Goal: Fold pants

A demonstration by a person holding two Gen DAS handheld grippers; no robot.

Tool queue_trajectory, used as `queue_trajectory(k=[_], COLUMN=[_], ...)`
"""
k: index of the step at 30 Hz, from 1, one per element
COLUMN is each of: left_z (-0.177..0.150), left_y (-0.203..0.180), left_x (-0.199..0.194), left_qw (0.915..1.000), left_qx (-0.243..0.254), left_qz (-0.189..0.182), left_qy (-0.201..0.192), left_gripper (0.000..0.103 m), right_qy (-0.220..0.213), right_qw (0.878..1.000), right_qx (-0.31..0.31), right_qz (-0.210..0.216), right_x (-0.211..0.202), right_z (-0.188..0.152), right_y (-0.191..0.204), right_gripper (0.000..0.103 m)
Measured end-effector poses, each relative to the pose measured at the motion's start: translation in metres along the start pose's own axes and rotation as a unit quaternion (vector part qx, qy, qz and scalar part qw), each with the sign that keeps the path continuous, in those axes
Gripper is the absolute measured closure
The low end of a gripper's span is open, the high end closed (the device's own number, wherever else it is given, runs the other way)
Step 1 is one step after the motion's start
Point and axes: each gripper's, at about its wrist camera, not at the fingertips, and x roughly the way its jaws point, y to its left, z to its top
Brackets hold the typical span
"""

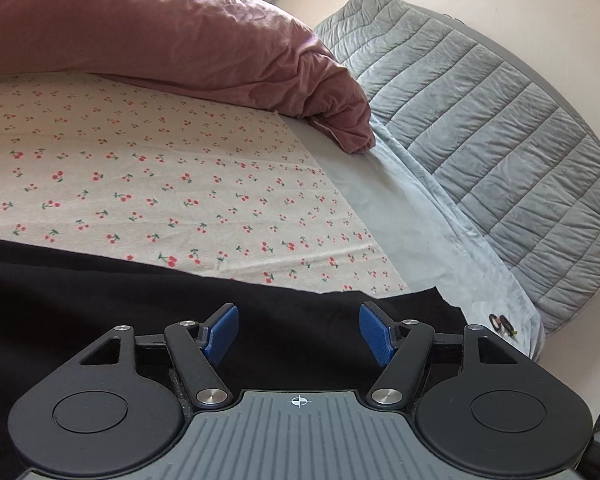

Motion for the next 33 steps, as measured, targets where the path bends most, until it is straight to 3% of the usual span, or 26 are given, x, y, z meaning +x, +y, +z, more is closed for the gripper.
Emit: queue_trajectory(k=[4,7,11,13,15,17,19,21,22,23,24,26,29,33], left_z=[-0.044,-0.071,-0.096,-0.102,-0.104,-0.103,-0.101,-0.098,-0.096,-0.093,-0.088,-0.078,-0.065,-0.056], left_y=[0.016,0.024,0.032,0.028,0.029,0.032,0.038,0.044,0.048,0.053,0.059,0.071,0.092,0.134], left_x=[-0.029,-0.035,-0.028,-0.03,-0.033,-0.036,-0.042,-0.05,-0.057,-0.066,-0.076,-0.099,-0.136,-0.185], left_qw=[0.9996,0.9992,0.9984,0.9988,0.9989,0.9987,0.9985,0.9984,0.9984,0.9985,0.9988,0.9992,0.9992,0.9968], left_qx=[0.016,0.023,-0.001,0.018,0.013,0.0,-0.013,-0.016,-0.018,-0.02,-0.023,-0.03,-0.034,-0.055], left_qz=[0.009,0.007,-0.007,-0.004,-0.004,-0.009,-0.011,-0.006,-0.002,0.0,0.001,0.006,0.022,0.046], left_qy=[0.022,0.033,0.057,0.046,0.046,0.05,0.053,0.054,0.054,0.05,0.042,0.025,0.001,-0.036], left_gripper=[0.036,0.036,0.036,0.036,0.036,0.036,0.036,0.036,0.036,0.036,0.036,0.036,0.035,0.034], right_qy=[0.024,0.06,0.075,0.053,0.036,0.016,0.001,-0.009,0.009,0.023,0.031,0.02,-0.011,-0.079], right_qw=[0.996,0.989,0.981,0.978,0.982,0.985,0.985,0.977,0.966,0.956,0.949,0.953,0.956,0.978], right_qx=[0.066,0.107,0.175,0.198,0.18,0.169,0.174,0.21,0.253,0.285,0.306,0.298,0.292,0.193], right_qz=[0.061,0.084,0.047,0.046,0.035,0.031,0.016,0.027,0.055,0.069,0.073,0.051,0.036,0.024], right_x=[-0.014,-0.002,0.03,0.04,0.046,0.049,0.05,0.051,0.058,0.064,0.07,0.076,0.074,0.062], right_z=[-0.027,-0.044,-0.056,-0.059,-0.059,-0.06,-0.061,-0.064,-0.067,-0.071,-0.075,-0.076,-0.074,-0.057], right_y=[-0.018,-0.019,-0.023,-0.021,-0.009,0.002,0.009,0.008,0.002,-0.001,-0.002,0.004,0.012,0.058], right_gripper=[0.05,0.05,0.053,0.055,0.047,0.031,0.031,0.046,0.079,0.096,0.097,0.103,0.103,0.103])
